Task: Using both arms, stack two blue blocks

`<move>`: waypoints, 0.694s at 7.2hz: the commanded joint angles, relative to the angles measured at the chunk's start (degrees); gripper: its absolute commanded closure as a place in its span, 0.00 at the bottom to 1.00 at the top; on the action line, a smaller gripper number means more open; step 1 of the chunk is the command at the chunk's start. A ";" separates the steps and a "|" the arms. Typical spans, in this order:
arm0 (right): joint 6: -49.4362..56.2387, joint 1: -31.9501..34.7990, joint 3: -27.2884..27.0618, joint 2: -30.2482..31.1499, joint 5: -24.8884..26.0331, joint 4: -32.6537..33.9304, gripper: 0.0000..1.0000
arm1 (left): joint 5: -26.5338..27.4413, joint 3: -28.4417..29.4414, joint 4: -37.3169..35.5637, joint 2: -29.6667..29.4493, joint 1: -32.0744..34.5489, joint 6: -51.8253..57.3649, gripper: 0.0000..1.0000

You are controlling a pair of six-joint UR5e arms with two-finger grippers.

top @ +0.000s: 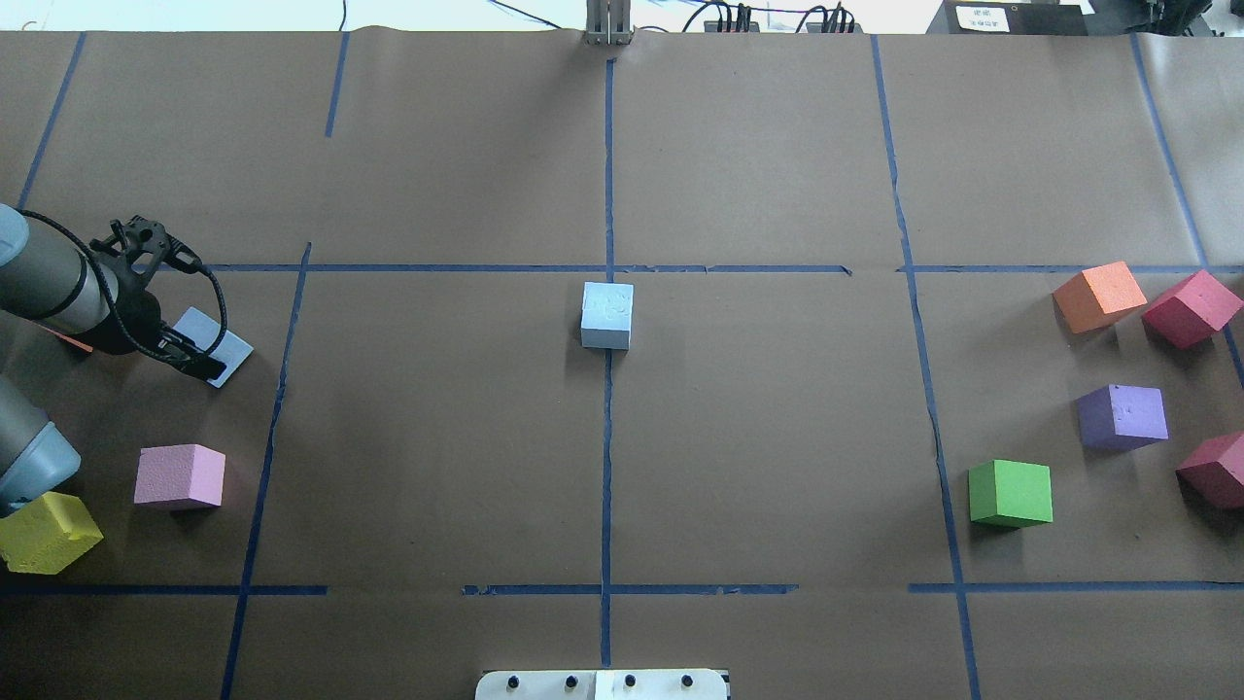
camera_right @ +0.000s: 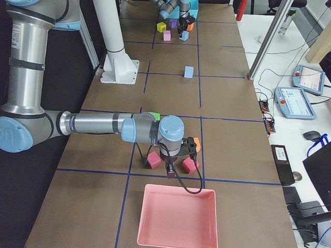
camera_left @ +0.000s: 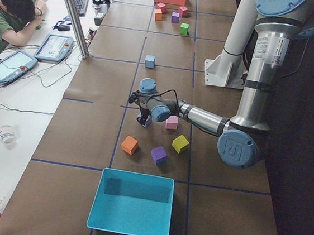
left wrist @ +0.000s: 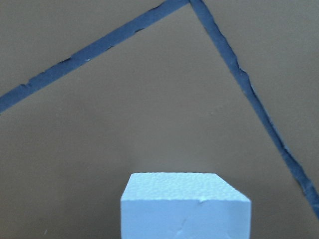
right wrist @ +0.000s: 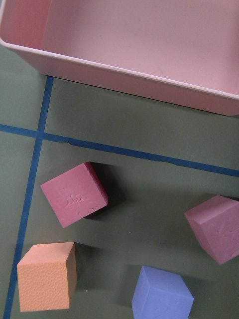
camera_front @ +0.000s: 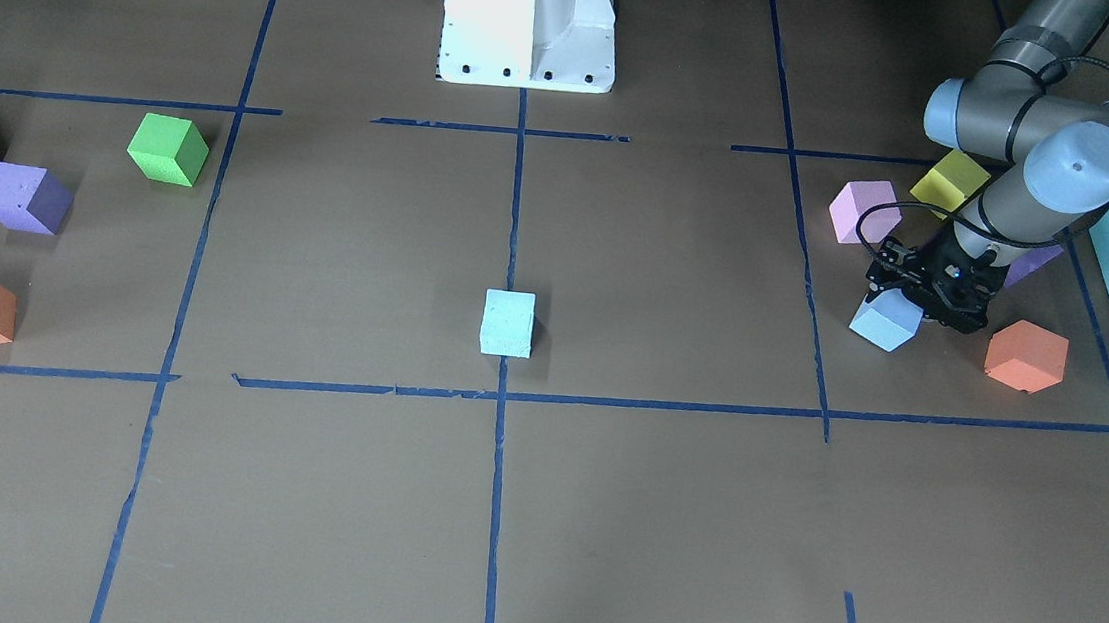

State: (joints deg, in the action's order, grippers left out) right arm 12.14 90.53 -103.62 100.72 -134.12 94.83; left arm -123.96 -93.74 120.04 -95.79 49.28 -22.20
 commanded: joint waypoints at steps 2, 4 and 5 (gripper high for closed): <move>-0.10 0.00 0.00 0.00 0.00 0.00 0.00 | 0.03 -2.31 -17.82 -12.44 0.12 -0.38 0.48; -0.18 0.00 0.00 0.00 0.00 0.00 0.00 | 0.38 -1.89 -31.22 -26.40 -2.32 -12.27 0.48; -0.18 0.00 -0.09 0.00 0.00 0.00 0.00 | 0.82 -0.41 -31.97 -31.95 -6.26 -21.56 0.48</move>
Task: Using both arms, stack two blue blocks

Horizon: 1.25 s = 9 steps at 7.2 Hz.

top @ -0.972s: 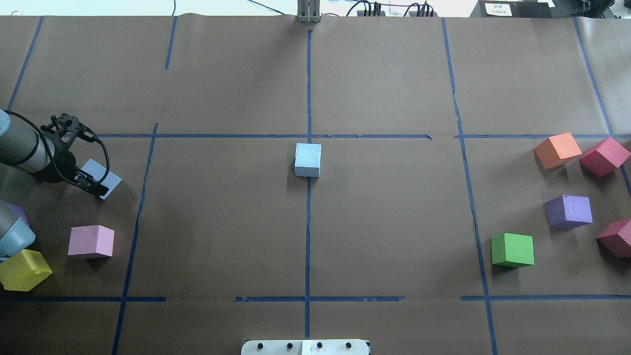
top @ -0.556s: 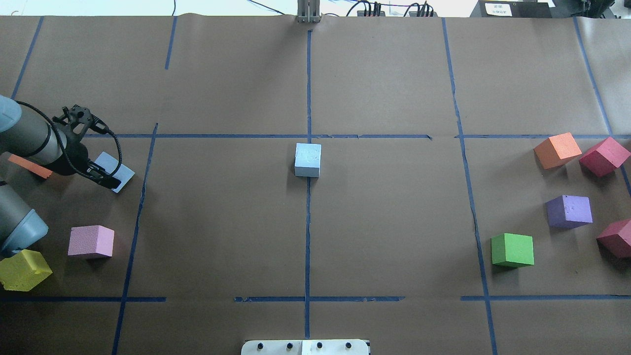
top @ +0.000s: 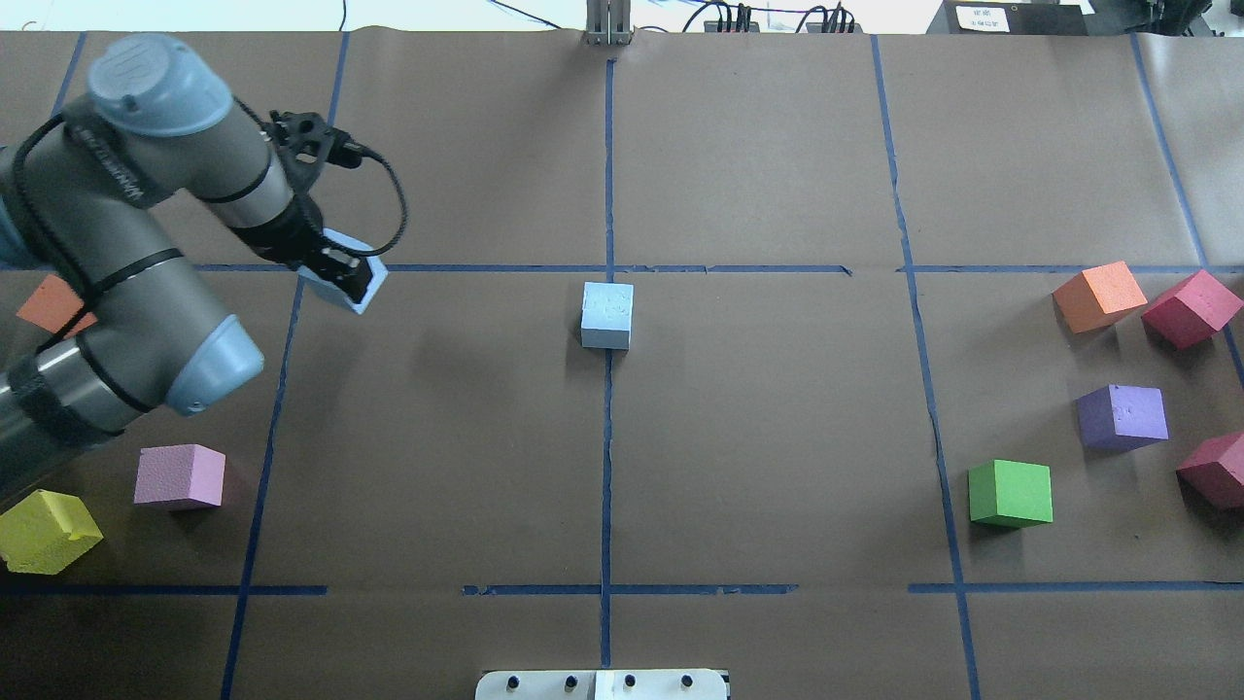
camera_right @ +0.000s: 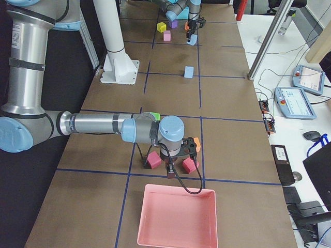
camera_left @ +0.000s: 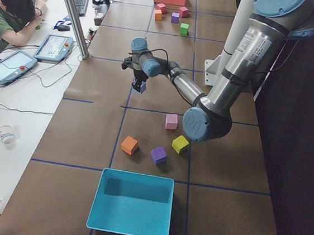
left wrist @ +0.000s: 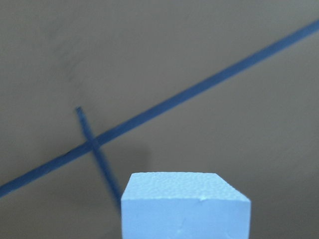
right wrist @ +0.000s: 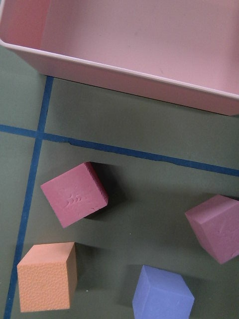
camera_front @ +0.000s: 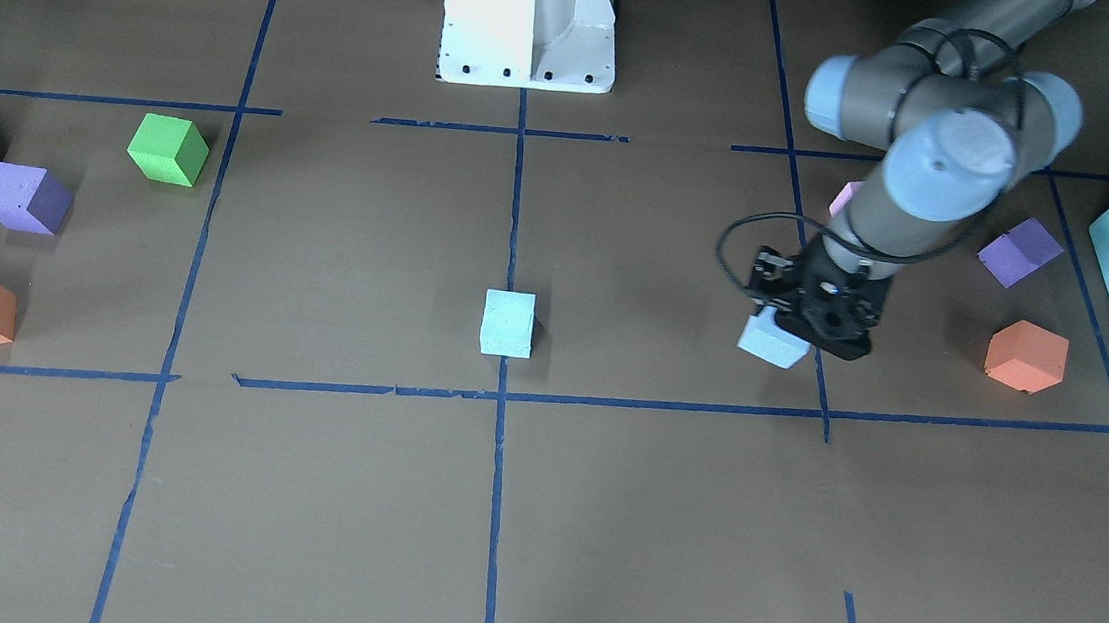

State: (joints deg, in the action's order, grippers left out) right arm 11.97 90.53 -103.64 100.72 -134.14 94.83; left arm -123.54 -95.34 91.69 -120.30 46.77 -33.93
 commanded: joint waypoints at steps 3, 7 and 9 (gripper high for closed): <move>-0.01 0.00 0.02 -0.09 0.02 0.00 0.00 | 9.36 17.78 -3.54 -26.09 -10.37 -26.95 0.48; -0.10 -0.09 0.02 -0.09 0.02 0.00 0.00 | 12.18 19.05 -2.83 -26.91 -13.19 -26.89 0.42; -0.10 -0.09 0.02 -0.09 0.02 0.09 0.00 | 12.10 20.55 -2.83 -27.97 -13.19 -26.37 0.34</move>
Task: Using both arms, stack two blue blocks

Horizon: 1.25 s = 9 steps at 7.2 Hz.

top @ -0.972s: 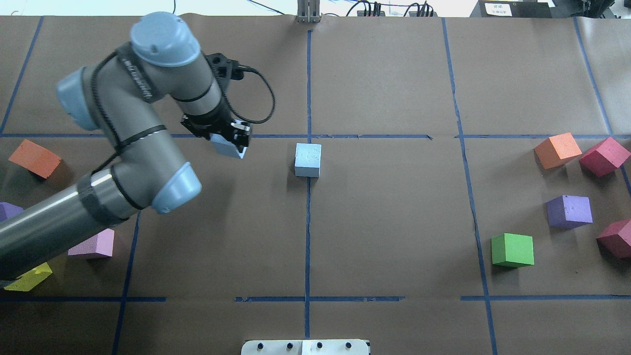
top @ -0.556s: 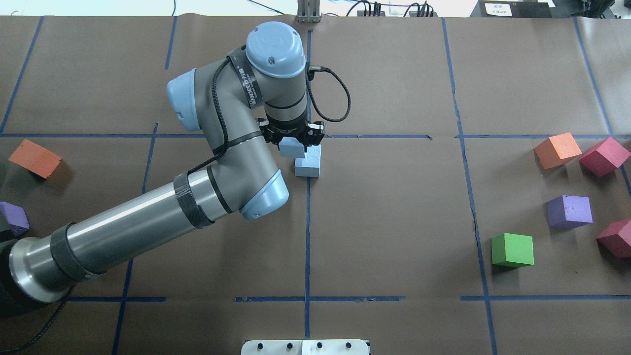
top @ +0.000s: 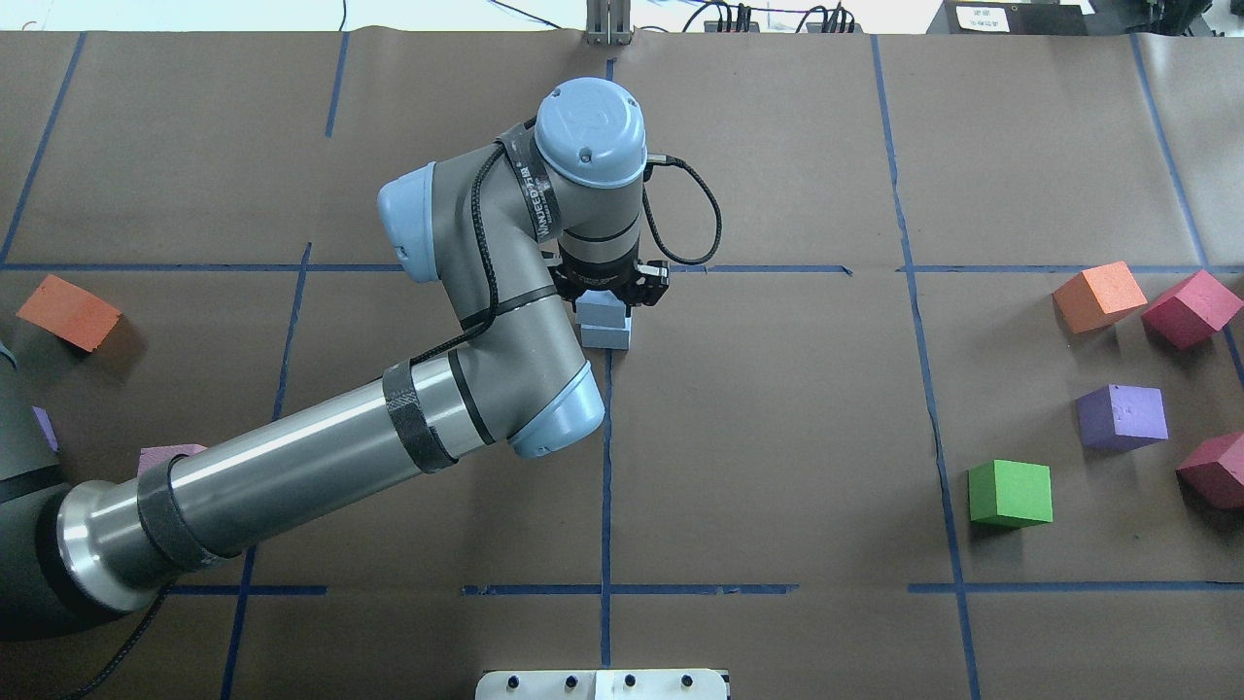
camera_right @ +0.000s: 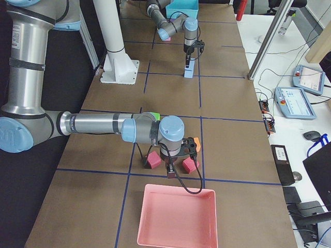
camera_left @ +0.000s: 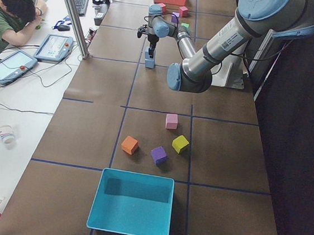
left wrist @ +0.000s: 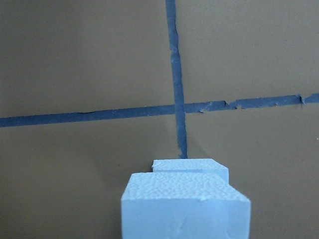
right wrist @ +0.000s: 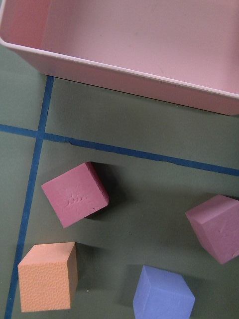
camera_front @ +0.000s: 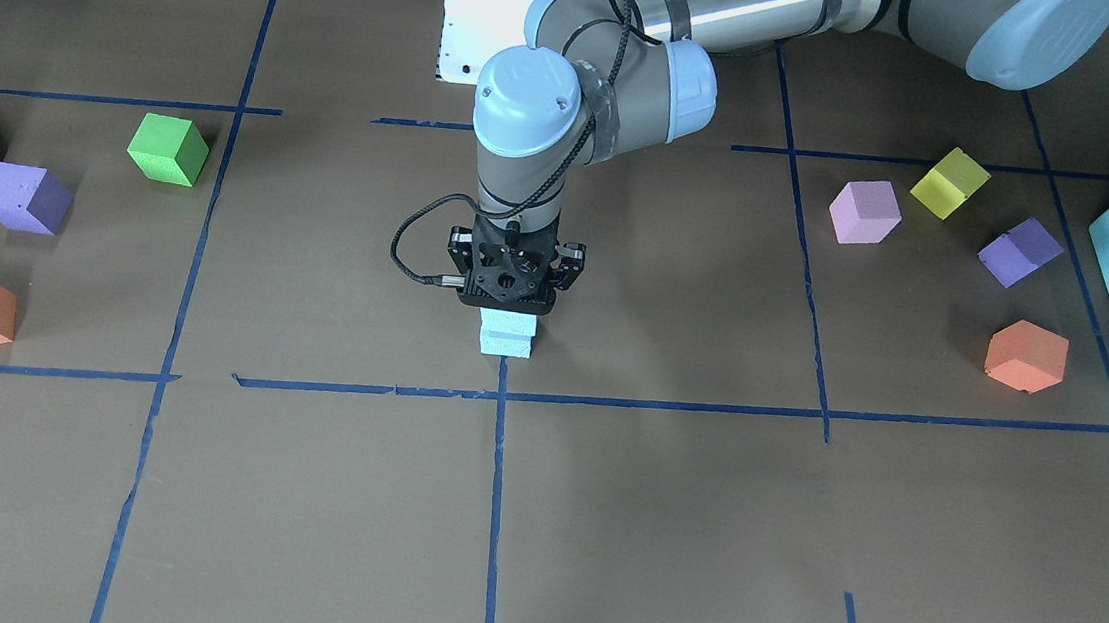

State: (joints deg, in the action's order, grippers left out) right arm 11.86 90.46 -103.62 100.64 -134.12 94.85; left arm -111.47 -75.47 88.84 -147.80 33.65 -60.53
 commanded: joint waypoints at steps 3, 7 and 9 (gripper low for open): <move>-0.09 -0.02 0.09 0.00 0.00 0.07 0.00 | -0.07 0.94 0.02 -0.12 -0.08 0.32 0.11; 0.00 -0.02 0.00 0.00 -0.17 -0.02 0.00 | -6.35 -6.24 -3.82 0.31 3.94 0.50 0.00; 0.09 -0.02 0.00 -0.09 -0.09 -0.02 0.00 | -7.89 -19.64 -10.76 11.23 8.77 13.25 0.00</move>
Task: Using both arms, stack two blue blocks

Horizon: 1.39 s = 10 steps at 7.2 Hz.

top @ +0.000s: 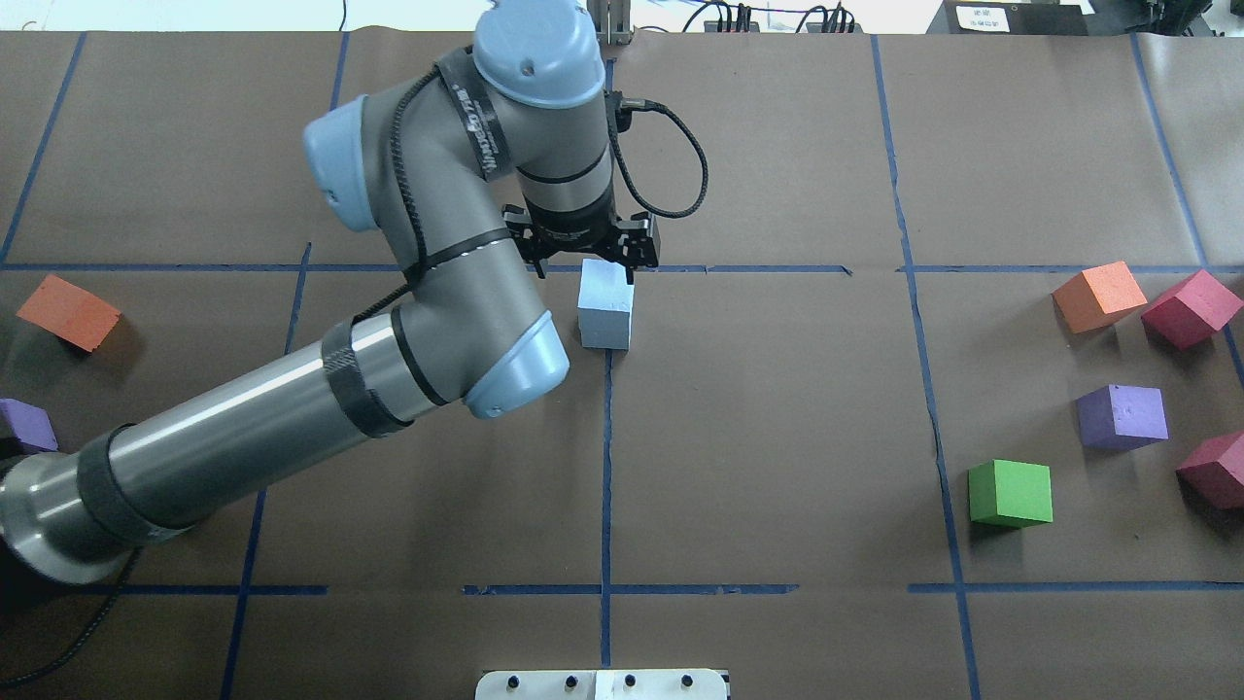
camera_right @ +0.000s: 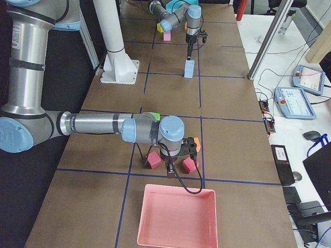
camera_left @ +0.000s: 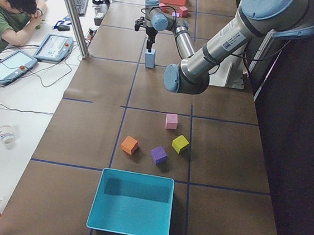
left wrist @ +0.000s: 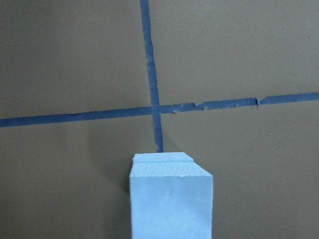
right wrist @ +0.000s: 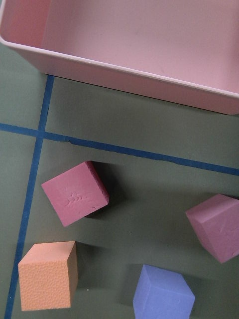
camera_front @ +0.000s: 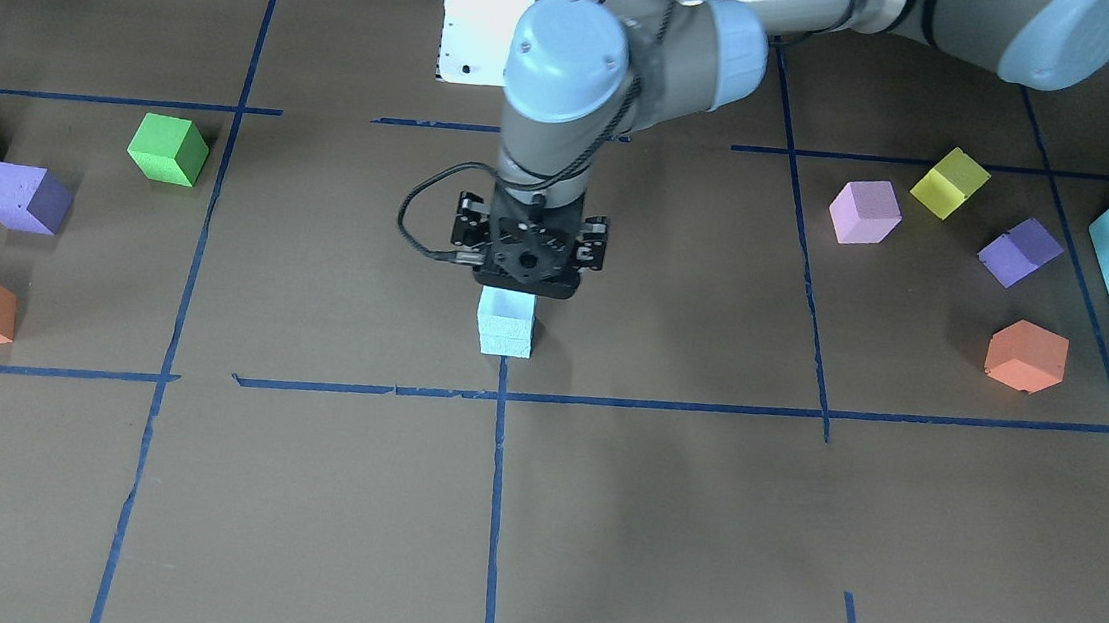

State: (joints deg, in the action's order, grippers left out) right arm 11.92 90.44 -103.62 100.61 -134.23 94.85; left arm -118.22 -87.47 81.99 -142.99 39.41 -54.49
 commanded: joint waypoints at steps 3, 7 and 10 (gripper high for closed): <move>-0.06 -0.26 0.00 0.02 0.02 -0.01 0.00 | -7.69 -16.06 -3.86 26.56 18.53 39.07 0.00; -0.06 -0.53 0.08 0.02 0.02 -0.01 0.00 | -14.82 -14.92 -3.33 47.05 40.43 61.94 0.00; -0.14 -0.61 0.08 0.02 0.02 -0.01 0.00 | -15.63 -11.76 -3.15 55.16 49.78 69.52 0.00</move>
State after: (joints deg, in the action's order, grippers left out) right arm 11.83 89.88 -103.54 100.63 -134.21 94.87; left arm -133.61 -100.04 78.70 -91.38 86.07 13.48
